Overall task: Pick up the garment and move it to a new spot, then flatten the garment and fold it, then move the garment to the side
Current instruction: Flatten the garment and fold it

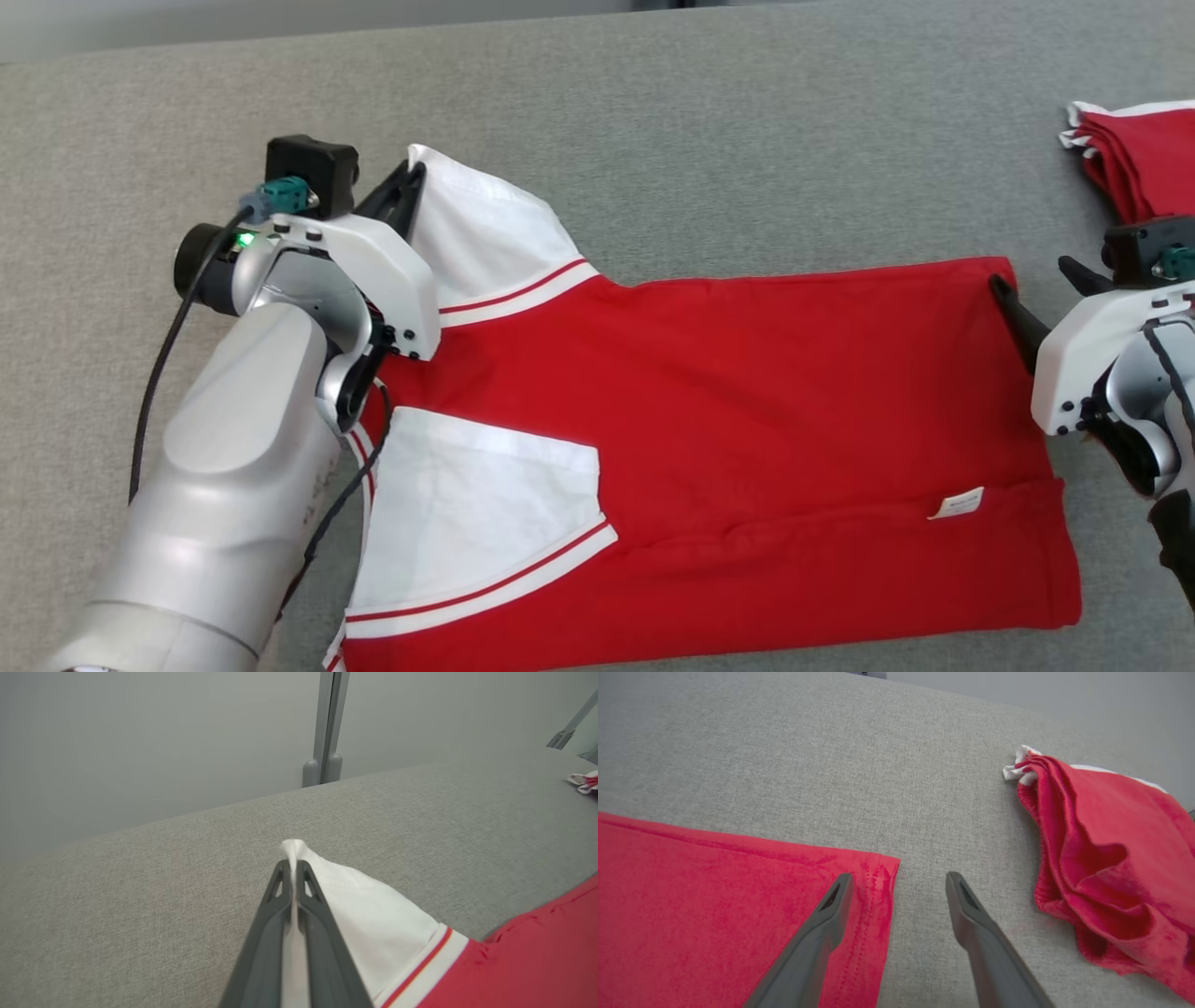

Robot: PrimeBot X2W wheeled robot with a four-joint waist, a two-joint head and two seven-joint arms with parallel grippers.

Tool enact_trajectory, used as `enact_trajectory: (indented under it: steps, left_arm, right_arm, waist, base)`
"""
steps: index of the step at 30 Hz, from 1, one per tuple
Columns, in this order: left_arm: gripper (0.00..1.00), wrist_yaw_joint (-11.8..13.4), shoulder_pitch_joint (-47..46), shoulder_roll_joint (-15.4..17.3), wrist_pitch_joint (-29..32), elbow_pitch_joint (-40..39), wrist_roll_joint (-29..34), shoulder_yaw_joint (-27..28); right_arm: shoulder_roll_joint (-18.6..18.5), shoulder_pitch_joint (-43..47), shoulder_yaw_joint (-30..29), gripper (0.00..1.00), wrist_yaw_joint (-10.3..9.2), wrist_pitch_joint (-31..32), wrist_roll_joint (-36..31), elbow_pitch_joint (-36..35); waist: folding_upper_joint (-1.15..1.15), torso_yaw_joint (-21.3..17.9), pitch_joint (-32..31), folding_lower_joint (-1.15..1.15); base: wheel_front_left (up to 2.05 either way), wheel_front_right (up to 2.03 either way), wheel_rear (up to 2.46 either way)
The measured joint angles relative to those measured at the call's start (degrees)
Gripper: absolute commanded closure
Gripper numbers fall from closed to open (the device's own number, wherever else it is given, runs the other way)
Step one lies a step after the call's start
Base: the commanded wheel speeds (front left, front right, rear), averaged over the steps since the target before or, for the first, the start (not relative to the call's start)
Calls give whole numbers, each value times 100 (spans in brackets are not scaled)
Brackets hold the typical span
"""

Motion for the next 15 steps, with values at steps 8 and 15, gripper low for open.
enact_trajectory:
  steps: [8, 15]
  left_arm:
    - [100, 147, 475, 46, 183, -851, -60, -59]
    - [100, 270, 687, 147, 400, -1346, -101, -102]
  right_arm:
    - [-48, -468, 427, 2, 0, -33, 252, 868]
    - [-48, -782, 842, 45, 0, -45, 505, 1358]
  waist:
    - [0, 229, 51, 0]
    - [0, 305, 36, 0]
  base:
    - [0, 0, 0]
    - [0, 0, 0]
